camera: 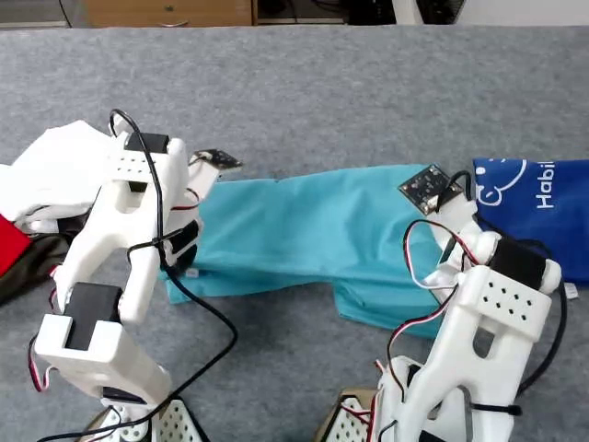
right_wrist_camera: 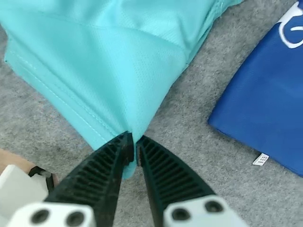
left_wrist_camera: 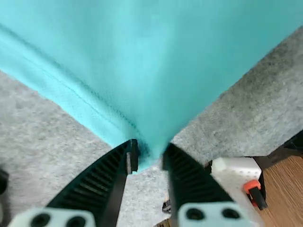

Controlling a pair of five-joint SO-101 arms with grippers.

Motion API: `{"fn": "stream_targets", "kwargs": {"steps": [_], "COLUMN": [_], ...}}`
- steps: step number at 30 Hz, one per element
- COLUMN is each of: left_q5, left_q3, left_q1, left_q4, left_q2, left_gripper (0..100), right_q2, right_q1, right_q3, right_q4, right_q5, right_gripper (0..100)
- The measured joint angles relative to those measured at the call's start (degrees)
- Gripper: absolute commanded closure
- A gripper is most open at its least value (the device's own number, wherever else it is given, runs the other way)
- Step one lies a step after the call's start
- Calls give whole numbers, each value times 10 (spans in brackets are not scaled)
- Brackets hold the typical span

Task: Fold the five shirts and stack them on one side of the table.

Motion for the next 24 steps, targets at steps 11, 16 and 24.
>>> {"fn": "stream_targets", "kwargs": {"steps": [11,16,24], "left_q5": [-25,-25,84], "left_q3": [6,-12,-155], "left_q1": [0,0,-38], "left_q4": [24,27,-37], "left_q2": [-1,-1,-1], "left_gripper": [843,844,975], "right_q2": [0,0,31], "right_q1": [0,0,-15], "right_q3": [0,-47,-110], "right_q4": [4,24,-99], "right_q5": [0,0,-49], "right_gripper": [797,797,998]}}
